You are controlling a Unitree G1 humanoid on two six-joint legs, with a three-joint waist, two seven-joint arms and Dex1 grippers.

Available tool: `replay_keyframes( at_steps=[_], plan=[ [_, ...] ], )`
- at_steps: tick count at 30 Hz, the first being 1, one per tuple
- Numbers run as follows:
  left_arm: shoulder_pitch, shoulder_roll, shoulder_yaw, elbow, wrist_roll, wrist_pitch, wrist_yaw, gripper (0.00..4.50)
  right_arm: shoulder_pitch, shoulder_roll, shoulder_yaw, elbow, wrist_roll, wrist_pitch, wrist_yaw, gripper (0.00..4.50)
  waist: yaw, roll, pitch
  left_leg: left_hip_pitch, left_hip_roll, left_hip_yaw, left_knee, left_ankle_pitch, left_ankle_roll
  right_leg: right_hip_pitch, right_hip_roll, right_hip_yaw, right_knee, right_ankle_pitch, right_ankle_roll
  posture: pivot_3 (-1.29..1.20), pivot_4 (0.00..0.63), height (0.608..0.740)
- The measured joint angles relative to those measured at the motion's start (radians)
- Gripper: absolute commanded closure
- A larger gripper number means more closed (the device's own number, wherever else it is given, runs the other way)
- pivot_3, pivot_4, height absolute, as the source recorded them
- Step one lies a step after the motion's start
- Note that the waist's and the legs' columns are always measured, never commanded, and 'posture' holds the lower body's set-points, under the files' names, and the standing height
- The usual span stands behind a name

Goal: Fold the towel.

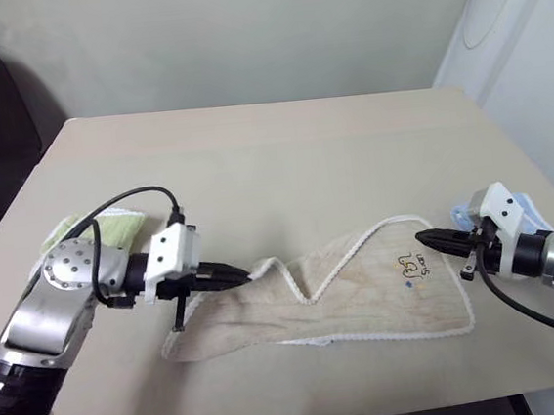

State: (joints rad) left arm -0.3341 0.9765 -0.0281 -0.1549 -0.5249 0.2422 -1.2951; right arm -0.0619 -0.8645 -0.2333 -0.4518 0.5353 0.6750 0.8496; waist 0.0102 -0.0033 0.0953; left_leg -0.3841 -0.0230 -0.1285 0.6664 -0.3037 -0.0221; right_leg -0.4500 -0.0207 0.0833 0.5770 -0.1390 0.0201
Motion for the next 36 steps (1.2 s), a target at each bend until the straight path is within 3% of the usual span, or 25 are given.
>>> replay_keyframes(
  at_steps=[6,9,13,26,31,34,36],
  plan=[
    [0.018,-0.026,0.016,0.099,0.059,0.015,0.039,4.49,-0.032,0.021,0.046,0.018,-0.022,-0.014,-0.002,4.5,0.0,0.0,0.0,0.001,0.0,0.0,0.0,0.0,0.0,0.0,0.0,0.0,0.0,0.001,0.0,0.0,0.15,0.74],
    [0.04,-0.046,0.002,0.124,0.103,0.001,0.036,3.77,-0.037,0.036,0.061,0.019,-0.03,-0.019,-0.007,4.5,0.001,-0.001,0.0,0.0,0.0,0.0,0.0,0.001,0.0,0.001,0.0,0.0,0.0,0.001,0.001,0.0,0.15,0.74],
    [0.035,-0.096,-0.035,0.193,0.161,-0.012,0.037,2.36,-0.041,0.049,0.071,0.023,-0.037,-0.025,-0.012,4.5,0.004,-0.001,0.0,0.0,0.0,0.0,0.0,0.002,0.0,0.001,0.0,0.0,0.0,0.001,0.001,0.0,0.15,0.74],
    [-0.064,-0.185,-0.085,0.436,0.318,-0.14,0.057,2.36,-0.017,0.084,0.086,0.01,-0.048,-0.026,-0.049,4.5,0.005,-0.003,0.001,0.001,0.0,0.0,0.0,0.003,0.0,0.001,0.0,0.0,-0.001,0.004,0.005,0.0,0.15,0.74],
    [-0.11,-0.235,-0.084,0.49,0.299,-0.106,0.031,2.36,-0.005,0.103,0.088,0.003,-0.049,-0.026,-0.064,4.5,0.008,-0.003,0.001,0.0,-0.001,0.0,0.0,0.008,0.009,0.002,0.0,0.0,-0.001,0.005,0.006,0.0,0.15,0.74],
    [-0.137,-0.257,-0.073,0.493,0.254,-0.042,0.008,2.97,-0.004,0.106,0.088,0.001,-0.049,-0.026,-0.066,4.5,0.009,-0.004,0.002,0.0,-0.001,0.0,0.0,0.008,0.008,0.002,0.0,0.0,-0.001,0.006,0.008,0.0,0.15,0.74],
    [-0.151,-0.258,-0.061,0.494,0.234,-0.017,0.002,3.64,0.001,0.106,0.088,0.001,-0.049,-0.027,-0.066,4.5,0.008,-0.004,0.002,0.0,-0.001,0.0,0.0,0.008,0.008,0.002,0.0,0.0,-0.001,0.007,0.009,0.0,0.15,0.74]
  ],
)
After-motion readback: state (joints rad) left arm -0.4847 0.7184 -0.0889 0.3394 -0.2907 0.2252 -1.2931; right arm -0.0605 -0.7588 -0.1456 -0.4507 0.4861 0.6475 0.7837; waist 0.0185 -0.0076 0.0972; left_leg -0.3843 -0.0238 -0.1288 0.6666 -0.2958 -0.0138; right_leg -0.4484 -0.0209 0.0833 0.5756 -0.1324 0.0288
